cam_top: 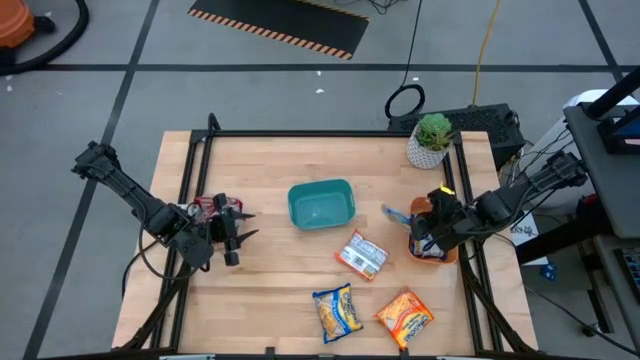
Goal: Sort Maruchan noodles
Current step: Put the top blue noodle pack into the orange bin, then adjust the orange bin, then put the top blue noodle pack into the orange bin
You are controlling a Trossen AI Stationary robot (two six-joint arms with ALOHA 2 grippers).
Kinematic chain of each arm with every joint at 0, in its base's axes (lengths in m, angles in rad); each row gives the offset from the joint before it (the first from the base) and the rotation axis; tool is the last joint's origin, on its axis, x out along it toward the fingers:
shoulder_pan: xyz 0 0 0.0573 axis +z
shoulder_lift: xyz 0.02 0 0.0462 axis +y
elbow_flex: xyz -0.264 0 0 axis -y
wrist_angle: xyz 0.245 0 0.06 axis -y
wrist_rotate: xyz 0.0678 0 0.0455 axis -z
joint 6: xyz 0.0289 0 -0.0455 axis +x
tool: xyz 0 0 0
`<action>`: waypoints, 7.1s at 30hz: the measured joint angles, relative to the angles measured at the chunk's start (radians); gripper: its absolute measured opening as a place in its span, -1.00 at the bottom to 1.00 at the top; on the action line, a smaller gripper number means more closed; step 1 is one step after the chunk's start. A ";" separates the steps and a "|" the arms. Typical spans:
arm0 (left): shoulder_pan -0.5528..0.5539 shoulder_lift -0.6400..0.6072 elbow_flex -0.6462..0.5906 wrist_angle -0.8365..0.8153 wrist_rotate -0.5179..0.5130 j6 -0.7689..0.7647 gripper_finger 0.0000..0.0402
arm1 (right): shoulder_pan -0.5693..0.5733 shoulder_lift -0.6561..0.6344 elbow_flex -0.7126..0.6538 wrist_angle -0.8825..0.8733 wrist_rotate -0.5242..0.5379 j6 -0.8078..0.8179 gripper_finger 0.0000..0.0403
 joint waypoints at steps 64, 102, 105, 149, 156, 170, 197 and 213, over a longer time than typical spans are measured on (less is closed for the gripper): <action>0.066 0.000 0.000 0.144 0.053 0.136 -0.07 | -0.089 -0.126 -0.379 0.313 -0.126 0.088 -0.15; 0.067 0.000 0.000 0.153 0.070 0.162 -0.07 | -0.305 -0.305 -0.586 0.680 -0.256 -0.298 -0.61; 0.067 0.000 0.000 0.153 0.071 0.162 -0.07 | -0.305 -0.308 -0.568 0.675 -0.239 -0.302 -0.62; 0.130 0.000 0.000 0.202 0.147 0.231 -0.07 | -0.526 0.406 -0.146 0.470 -0.261 -0.519 -1.00; 0.130 0.000 0.000 0.196 0.176 0.229 -0.07 | -0.540 0.385 -0.146 0.259 -0.215 -0.457 -1.00; 0.127 0.000 0.000 0.184 0.177 0.192 -0.07 | -0.467 0.311 -0.146 0.591 -0.324 -0.597 -0.88; 0.128 0.000 0.000 0.181 0.176 0.180 -0.07 | -0.283 0.390 -0.147 0.563 -0.387 -0.856 0.04; 0.128 0.000 0.000 0.180 0.176 0.188 -0.07 | -0.339 0.495 -0.148 0.629 -0.369 -1.118 0.04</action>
